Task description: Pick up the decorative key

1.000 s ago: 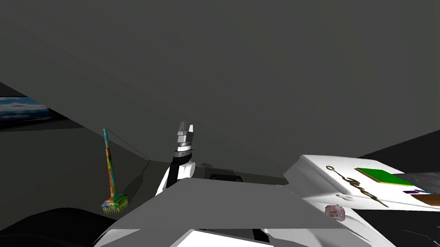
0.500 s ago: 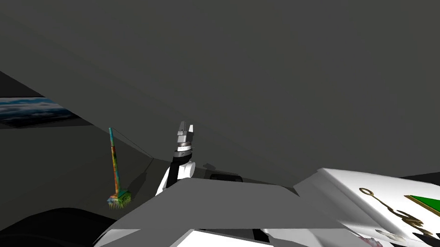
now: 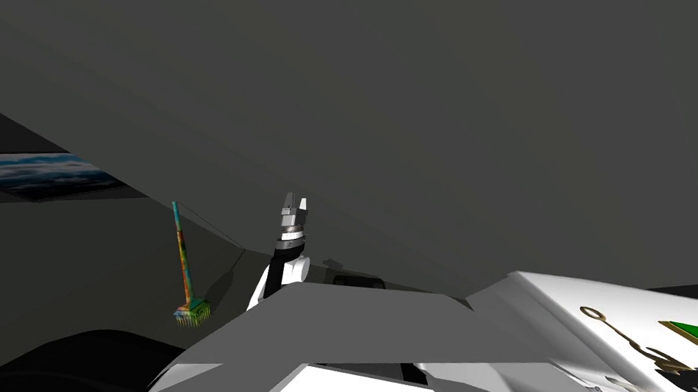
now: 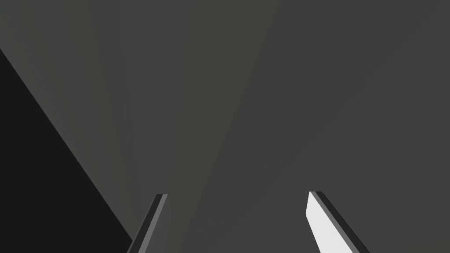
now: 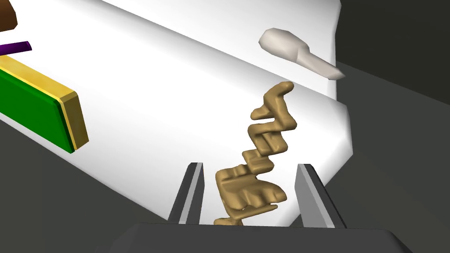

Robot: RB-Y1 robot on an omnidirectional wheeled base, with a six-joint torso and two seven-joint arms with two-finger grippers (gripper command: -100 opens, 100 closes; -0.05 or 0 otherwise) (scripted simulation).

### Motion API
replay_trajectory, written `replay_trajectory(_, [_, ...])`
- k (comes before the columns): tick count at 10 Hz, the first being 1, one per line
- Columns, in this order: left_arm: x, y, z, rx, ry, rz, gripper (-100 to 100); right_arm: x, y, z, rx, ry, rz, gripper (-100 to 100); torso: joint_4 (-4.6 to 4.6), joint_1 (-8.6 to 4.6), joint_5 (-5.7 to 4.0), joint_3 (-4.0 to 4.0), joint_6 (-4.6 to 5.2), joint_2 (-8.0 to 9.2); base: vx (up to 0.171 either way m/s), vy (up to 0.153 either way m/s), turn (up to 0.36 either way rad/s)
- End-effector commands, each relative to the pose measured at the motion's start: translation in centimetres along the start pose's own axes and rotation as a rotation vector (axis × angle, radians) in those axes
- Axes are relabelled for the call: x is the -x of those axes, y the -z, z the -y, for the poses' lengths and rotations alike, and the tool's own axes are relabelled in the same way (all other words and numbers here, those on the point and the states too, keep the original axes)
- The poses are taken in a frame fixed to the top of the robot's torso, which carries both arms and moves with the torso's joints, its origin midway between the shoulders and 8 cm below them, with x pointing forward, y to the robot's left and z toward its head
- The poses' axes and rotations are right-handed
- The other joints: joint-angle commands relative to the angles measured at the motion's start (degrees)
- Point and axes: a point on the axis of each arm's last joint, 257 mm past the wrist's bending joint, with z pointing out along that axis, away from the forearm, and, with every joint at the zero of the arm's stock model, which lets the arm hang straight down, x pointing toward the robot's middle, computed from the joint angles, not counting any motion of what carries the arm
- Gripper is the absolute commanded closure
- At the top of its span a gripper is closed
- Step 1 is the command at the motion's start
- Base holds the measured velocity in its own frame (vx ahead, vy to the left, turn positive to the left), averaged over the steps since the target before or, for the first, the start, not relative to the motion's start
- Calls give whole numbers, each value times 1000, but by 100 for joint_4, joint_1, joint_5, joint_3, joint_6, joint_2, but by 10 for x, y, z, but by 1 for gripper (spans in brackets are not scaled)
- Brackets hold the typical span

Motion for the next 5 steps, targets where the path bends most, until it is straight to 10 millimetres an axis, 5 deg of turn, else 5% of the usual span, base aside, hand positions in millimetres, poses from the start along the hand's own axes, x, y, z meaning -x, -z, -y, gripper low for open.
replay_trajectory(1, [0,0,0,0,0,0,0,0,0,0,0,0,0,100,0,0,0,0,0,0,0,0,0])
replay_trajectory(4, [0,0,0,0,0,0,0,0,0,1,-2,0,0,100,-1,-3,-5,0,-1,0,0,0,0])
replay_trajectory(5, [0,0,0,0,0,0,0,0,0,1,-2,0,0,0,-1,-3,-4,0,-1,0,0,0,0])
